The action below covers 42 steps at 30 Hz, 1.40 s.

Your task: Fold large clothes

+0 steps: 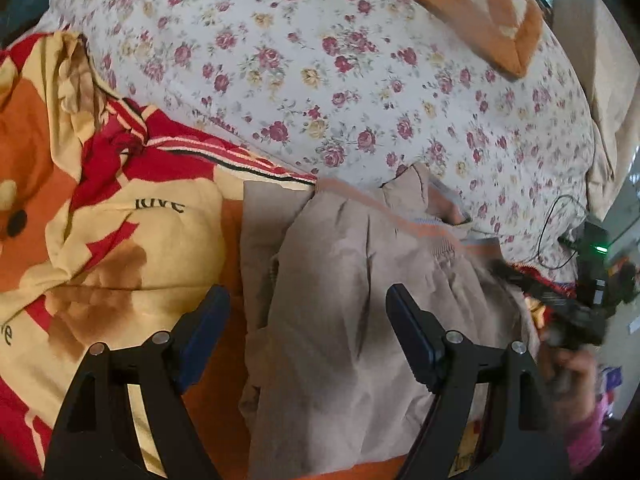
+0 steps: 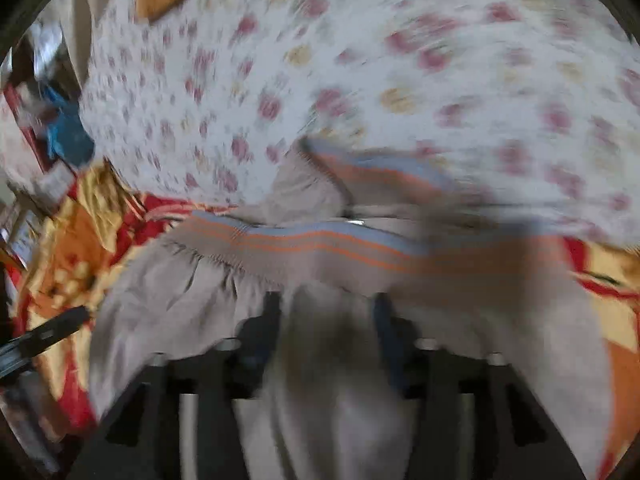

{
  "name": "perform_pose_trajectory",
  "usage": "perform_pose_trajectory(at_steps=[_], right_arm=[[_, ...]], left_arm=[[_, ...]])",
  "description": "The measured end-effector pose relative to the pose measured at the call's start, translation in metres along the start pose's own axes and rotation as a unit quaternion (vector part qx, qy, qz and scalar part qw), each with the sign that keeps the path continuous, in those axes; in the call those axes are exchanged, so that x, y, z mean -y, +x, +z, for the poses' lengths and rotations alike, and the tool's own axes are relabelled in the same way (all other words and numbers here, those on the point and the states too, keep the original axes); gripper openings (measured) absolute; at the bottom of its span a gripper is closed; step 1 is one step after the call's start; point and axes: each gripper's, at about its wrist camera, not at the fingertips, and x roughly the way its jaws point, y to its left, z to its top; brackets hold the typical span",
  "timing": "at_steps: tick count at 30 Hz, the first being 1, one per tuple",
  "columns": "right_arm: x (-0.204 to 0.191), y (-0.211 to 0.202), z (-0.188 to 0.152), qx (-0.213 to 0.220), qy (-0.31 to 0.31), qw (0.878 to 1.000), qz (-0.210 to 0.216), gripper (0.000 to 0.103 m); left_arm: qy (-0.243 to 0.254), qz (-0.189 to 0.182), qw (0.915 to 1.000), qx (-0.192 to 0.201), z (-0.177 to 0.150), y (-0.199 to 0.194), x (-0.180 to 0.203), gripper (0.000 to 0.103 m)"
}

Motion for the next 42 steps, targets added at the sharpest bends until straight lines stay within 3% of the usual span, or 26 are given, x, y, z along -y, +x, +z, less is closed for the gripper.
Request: perform_pose_trajectory(at_steps=[3,5,7,9,10,13,15,18,21,23,24,28,31,33,34,35,37,39,40,42], right_arm=[[0.043,-0.031,-0.008,0.029,0.029,0.996,-0.081,0.073],[0.069,-0.023,-0.010,0.007,0.059,0.989,-0.134,0.078],[0.093,0.000,-0.014,-0.035,0.086,0.990,-0.107,0.076],[0.100,0.012,-0.019,-0.062,0.094,0.992,-0.064,0.042],[0.098,0.010,-0.020,-0.051,0.077,0.992,-0.088,0.014],[0.102,-0.008,-0.018,0.005,0.058,0.994,-0.088,0.004],[0.115,0.001,-0.018,-0.008,0.051,0.988,-0.149,0.002],[0.124,0.008,-0.026,-0.035,0.070,0.989,-0.128,0.003],[0.117,-0.031,-0.034,-0.018,0.086,0.993,-0.075,0.018],[0.113,-0.058,-0.045,-0.010,0.091,0.995,-0.047,0.063],[0.111,-0.074,-0.056,-0.004,0.091,0.995,-0.040,0.069],[0.108,-0.097,-0.093,-0.037,0.078,0.995,-0.049,0.075],[0.112,-0.087,-0.117,-0.050,0.084,0.993,-0.065,0.076],[0.115,-0.081,-0.129,-0.052,0.098,0.993,-0.041,0.065],[0.115,-0.075,-0.129,-0.054,0.100,0.993,-0.036,0.031],[0.113,-0.074,-0.127,-0.047,0.097,0.993,-0.045,0.012],[0.107,-0.079,-0.125,-0.017,0.092,0.994,-0.058,0.011],[0.099,-0.080,-0.124,-0.008,0.069,0.995,-0.074,0.011],[0.098,-0.080,-0.125,-0.007,0.067,0.995,-0.078,0.010],[0.101,-0.079,-0.127,-0.008,0.074,0.994,-0.075,0.010]], left_arm=[[0.011,0.007,0.9998,-0.016,-0.004,0.007,0.003,0.080],[0.018,0.023,0.9993,-0.025,-0.008,0.013,0.004,0.080],[0.030,0.059,0.9973,-0.030,-0.014,0.023,0.005,0.080],[0.036,0.088,0.9946,-0.042,-0.020,0.033,0.001,0.080],[0.034,0.089,0.9944,-0.045,-0.021,0.035,-0.001,0.081],[0.035,0.090,0.9944,-0.044,-0.020,0.040,-0.003,0.083],[0.052,0.100,0.9931,-0.034,-0.019,0.045,0.000,0.086],[0.049,0.099,0.9933,-0.032,-0.020,0.045,-0.001,0.086],[0.031,0.068,0.9965,-0.038,-0.020,0.034,-0.005,0.086],[0.022,0.044,0.9982,-0.033,-0.020,0.021,-0.005,0.086],[0.018,0.032,0.9989,-0.029,-0.021,0.013,-0.005,0.086],[0.017,-0.004,0.9996,-0.020,-0.033,-0.014,-0.007,0.086],[0.016,-0.002,0.9992,-0.036,-0.051,-0.016,-0.014,0.087],[0.030,0.013,0.9966,-0.076,-0.064,-0.003,-0.015,0.087],[0.036,0.019,0.9950,-0.092,-0.068,0.002,-0.015,0.087],[0.042,0.020,0.9938,-0.101,-0.070,0.006,-0.013,0.087],[0.056,0.012,0.9929,-0.104,-0.070,0.008,-0.008,0.080],[0.067,0.010,0.9919,-0.108,-0.067,0.010,-0.004,0.053],[0.068,0.010,0.9912,-0.113,-0.067,0.013,-0.004,0.033],[0.073,0.015,0.9905,-0.116,-0.068,0.015,-0.002,0.026]])
